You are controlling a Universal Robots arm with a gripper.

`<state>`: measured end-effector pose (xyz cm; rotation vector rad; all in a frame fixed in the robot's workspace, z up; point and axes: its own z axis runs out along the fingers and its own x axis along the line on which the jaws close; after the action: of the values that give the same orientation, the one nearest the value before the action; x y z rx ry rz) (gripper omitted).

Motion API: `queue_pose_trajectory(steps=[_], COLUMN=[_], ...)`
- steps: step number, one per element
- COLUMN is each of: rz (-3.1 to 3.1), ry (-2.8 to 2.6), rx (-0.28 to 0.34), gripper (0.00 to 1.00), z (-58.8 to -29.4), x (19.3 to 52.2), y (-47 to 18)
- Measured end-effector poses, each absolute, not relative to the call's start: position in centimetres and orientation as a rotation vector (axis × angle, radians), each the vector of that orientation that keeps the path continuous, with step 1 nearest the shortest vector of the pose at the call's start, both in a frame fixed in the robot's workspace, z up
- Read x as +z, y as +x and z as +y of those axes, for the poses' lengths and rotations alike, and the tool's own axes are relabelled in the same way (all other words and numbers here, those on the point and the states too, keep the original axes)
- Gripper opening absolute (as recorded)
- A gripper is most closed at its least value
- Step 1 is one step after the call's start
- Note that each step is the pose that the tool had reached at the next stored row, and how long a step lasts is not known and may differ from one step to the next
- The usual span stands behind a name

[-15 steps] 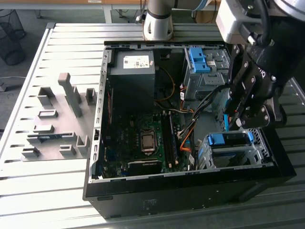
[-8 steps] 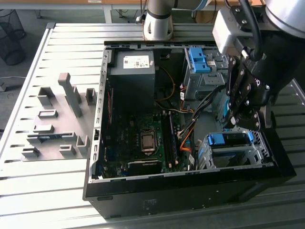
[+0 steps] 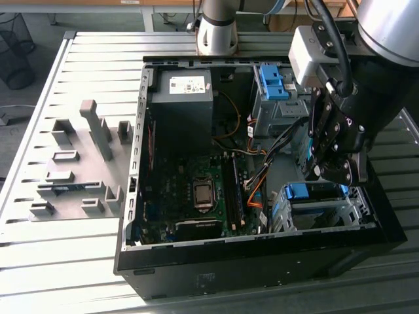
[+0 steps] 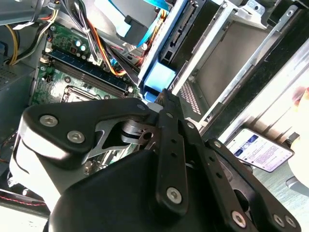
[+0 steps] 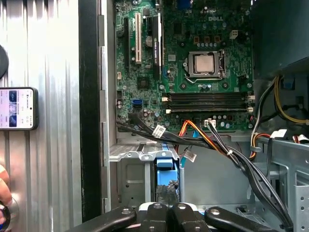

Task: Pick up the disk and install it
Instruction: 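Insert the disk into the insertion slot, then insert the first disk wire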

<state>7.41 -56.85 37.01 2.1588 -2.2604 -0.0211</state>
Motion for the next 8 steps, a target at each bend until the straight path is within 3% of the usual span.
queue_pose_trajectory(steps=[8], rz=[-2.261], ry=[2.159], rx=[-0.021], gripper=[0.11], z=[-56.85], x=[36.96], y=[7.44])
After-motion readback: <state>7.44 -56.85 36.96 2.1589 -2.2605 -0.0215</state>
